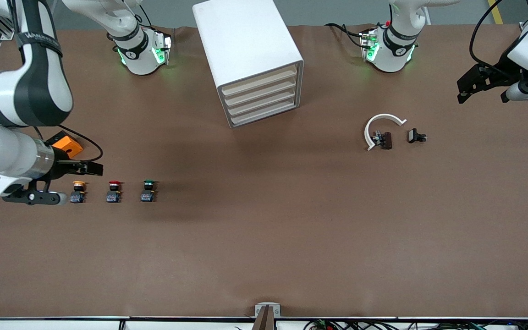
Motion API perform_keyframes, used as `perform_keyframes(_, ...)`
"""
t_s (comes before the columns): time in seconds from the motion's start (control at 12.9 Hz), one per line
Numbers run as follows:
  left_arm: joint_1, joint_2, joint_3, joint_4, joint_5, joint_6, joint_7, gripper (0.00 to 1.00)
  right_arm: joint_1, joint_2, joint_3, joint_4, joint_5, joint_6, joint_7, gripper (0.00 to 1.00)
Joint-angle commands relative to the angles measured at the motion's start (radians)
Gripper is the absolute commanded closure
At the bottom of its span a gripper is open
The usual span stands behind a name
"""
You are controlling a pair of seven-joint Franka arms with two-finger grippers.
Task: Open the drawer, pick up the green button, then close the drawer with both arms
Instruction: 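Set the green button beside the red button and open the right gripper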
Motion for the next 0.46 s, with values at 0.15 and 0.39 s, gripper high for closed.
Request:
perform_keyframes(0.15, -0.004, -0.006, 0.006, -0.010, -0.013, 0.018, 0.018, 0.00, -0.016, -0.035, 0.012, 0.079, -0.038, -0.055, 0.002, 0.00)
perform_keyframes(0.39, -0.006, -0.006, 0.005, -0.010, -0.013, 0.018, 0.018, 0.00, -0.055, -0.041, -0.002, 0.178, -0.021, -0.119, -0.003, 0.00)
